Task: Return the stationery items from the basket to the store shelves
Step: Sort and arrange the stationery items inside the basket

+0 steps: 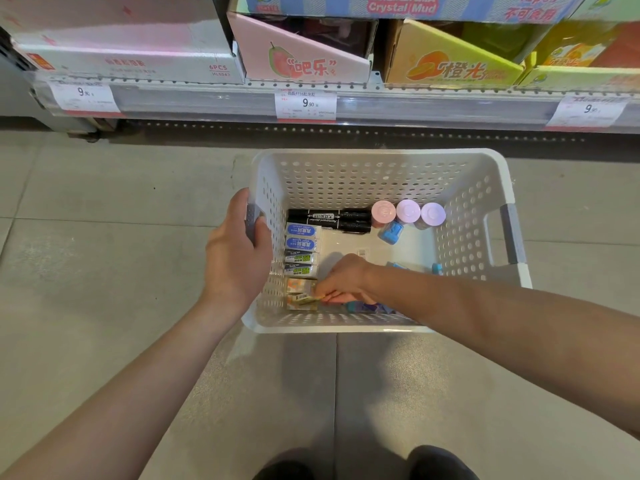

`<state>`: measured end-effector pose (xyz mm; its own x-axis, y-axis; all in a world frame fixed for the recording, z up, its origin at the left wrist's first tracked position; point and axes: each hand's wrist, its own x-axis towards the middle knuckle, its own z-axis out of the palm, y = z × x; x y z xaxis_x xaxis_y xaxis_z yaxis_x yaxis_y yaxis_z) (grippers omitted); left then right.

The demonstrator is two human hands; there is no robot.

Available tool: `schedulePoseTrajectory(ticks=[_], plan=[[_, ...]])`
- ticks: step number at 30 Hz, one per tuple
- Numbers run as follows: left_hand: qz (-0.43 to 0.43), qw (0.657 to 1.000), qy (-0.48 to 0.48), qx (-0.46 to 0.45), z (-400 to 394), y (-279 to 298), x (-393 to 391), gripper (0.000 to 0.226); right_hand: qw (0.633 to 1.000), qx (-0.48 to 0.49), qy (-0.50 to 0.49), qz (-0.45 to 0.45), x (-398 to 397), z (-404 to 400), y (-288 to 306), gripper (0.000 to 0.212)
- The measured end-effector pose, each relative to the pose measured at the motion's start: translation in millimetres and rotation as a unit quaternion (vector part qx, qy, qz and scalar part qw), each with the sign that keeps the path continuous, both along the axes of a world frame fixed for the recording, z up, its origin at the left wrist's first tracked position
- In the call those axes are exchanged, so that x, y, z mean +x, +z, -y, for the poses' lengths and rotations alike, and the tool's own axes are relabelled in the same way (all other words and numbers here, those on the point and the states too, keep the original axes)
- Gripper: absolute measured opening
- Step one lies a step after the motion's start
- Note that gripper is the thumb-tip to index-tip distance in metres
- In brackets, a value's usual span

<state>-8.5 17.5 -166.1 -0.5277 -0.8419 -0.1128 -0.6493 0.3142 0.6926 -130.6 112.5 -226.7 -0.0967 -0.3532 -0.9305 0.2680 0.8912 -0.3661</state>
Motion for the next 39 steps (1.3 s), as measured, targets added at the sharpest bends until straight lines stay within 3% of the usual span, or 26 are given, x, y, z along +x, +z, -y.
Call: schedulePoseTrajectory(ticks=[5,12,18,21,25,29,31,34,36,39], plan=[[-0.002,1.0,0.006,0.002,1,-2,0,0.045,0.999,0.017,-0.033,-0.008,6,7,0,0.013],[0.0,1.0,0.0,-0.009,1,-2,0,0.045,0.994,0.038,-0.098,-0.006,12,16,-4,0.026],[-0.011,1.0,-0.006,-0.008,2,-4,1,0.045,0.972,0.033,0.08,-0.216,11,17,-11,0.032],[-0.014,1.0,-0.008,-0.007,2,-4,1,0.044,0.979,0.023,0.108,-0.174,9,20,-12,0.014],[-0.01,1.0,-0.003,-0.001,1,-3,0,0.045,0.973,-0.003,0.153,-0.172,6,18,-11,0.026],[-0.013,1.0,-0.006,-0.004,1,0,0,0.043,0.964,-0.034,0.209,-0.158,-17,19,5,0.022],[-0.011,1.0,-0.008,-0.004,2,0,0,0.042,0.941,-0.046,0.249,-0.224,-41,18,13,0.02],[-0.006,1.0,-0.006,-0.002,1,0,0,0.043,0.864,-0.021,0.377,-0.334,-68,5,22,0.018],[-0.006,1.0,-0.002,-0.003,1,0,0,0.043,0.813,-0.003,0.463,-0.352,-72,-8,21,0.023],[-0.012,1.0,-0.001,-0.004,0,0,0,0.043,0.794,-0.017,0.497,-0.35,-63,-28,15,0.041]])
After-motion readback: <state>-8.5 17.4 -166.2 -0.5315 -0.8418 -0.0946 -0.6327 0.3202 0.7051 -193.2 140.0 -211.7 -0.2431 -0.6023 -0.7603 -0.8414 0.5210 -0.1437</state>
